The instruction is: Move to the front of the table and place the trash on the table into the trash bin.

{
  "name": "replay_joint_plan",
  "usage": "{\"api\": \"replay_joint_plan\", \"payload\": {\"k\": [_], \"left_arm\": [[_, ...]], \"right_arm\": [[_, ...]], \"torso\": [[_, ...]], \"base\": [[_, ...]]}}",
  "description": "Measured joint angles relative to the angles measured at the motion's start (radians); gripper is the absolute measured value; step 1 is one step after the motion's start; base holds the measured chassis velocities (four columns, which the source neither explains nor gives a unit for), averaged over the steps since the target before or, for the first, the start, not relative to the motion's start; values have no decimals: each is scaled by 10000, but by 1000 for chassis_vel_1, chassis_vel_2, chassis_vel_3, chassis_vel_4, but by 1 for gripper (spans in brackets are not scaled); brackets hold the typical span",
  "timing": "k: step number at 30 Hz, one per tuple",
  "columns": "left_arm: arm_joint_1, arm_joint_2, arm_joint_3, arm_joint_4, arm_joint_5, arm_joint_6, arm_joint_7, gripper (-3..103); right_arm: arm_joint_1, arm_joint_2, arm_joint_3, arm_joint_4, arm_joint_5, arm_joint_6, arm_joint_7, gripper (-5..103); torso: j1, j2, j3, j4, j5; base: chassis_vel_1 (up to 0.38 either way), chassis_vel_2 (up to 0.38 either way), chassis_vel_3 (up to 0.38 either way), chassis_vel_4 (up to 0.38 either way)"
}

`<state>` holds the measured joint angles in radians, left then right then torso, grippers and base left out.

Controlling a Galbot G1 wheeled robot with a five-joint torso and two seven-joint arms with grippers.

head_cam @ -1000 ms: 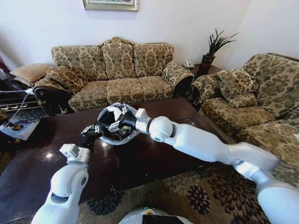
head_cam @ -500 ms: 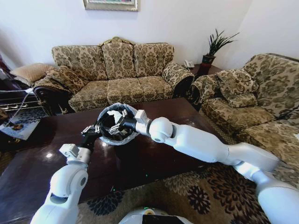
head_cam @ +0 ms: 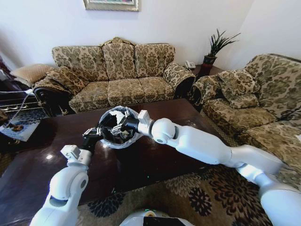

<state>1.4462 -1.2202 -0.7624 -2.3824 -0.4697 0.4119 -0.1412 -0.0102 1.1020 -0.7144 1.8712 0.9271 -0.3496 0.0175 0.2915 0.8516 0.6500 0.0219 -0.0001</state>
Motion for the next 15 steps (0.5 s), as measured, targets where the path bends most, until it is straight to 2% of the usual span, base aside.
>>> {"api": "replay_joint_plan", "payload": {"k": [2,3,6,15], "left_arm": [[14,162,2,-143,-199,518,-228,3],[14,162,2,-143,-199,518,-228,3],[-37,548,10,-308,-785,1377,-710,3],[13,1055,-67,-676,-2049,2346,-1798,3]], "right_arm": [[-110,-41,73,83,-17,35,1,100],[-110,-41,73,83,-17,35,1,100],[-273,-137,187,193,-52,77,2,100],[-632,-233,360,283,-233,250,2,100]], "torso": [[0,0,-1,-1,0],[0,0,-1,-1,0],[-1,0,0,0,0],[-1,0,-1,-2,0]], "base": [[0,0,0,0],[0,0,0,0],[0,0,0,0],[0,0,0,0]]}}
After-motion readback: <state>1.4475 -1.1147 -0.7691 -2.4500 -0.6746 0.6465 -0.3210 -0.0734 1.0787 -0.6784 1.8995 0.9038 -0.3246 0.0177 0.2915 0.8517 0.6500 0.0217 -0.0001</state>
